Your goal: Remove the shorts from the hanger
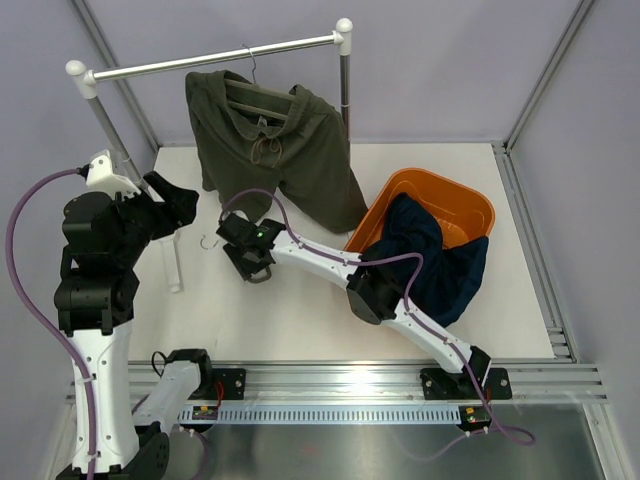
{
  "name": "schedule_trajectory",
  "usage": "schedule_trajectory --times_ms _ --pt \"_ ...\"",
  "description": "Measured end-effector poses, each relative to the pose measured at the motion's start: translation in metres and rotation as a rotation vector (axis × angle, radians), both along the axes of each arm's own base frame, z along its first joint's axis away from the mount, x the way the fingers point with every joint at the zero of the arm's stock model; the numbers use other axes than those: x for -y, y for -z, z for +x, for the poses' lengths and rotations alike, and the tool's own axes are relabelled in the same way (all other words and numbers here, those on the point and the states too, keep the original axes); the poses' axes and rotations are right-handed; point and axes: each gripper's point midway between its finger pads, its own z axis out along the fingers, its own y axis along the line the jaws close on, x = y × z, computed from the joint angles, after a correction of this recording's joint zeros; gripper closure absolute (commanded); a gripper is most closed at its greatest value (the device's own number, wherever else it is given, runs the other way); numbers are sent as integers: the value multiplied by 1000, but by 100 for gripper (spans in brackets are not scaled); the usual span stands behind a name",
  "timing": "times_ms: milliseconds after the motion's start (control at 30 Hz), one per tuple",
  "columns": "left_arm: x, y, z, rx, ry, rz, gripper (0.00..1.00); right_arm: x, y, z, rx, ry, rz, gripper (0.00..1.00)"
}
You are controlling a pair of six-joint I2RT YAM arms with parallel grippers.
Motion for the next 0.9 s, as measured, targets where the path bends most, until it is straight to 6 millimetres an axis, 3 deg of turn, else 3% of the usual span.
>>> schedule_trajectory --times_ms 67,367,633,900 --pt "2 -1 0 2 14 0 26 0 11 -3 -12 -1 -16 40" --pt "7 1 0 5 50 8 26 -8 13 -7 -25 -6 7 43" --pt "10 6 3 -2 65 4 26 -8 12 -10 3 2 18 40" --pt "10 6 2 1 68 6 26 -13 11 -35 20 -35 7 41"
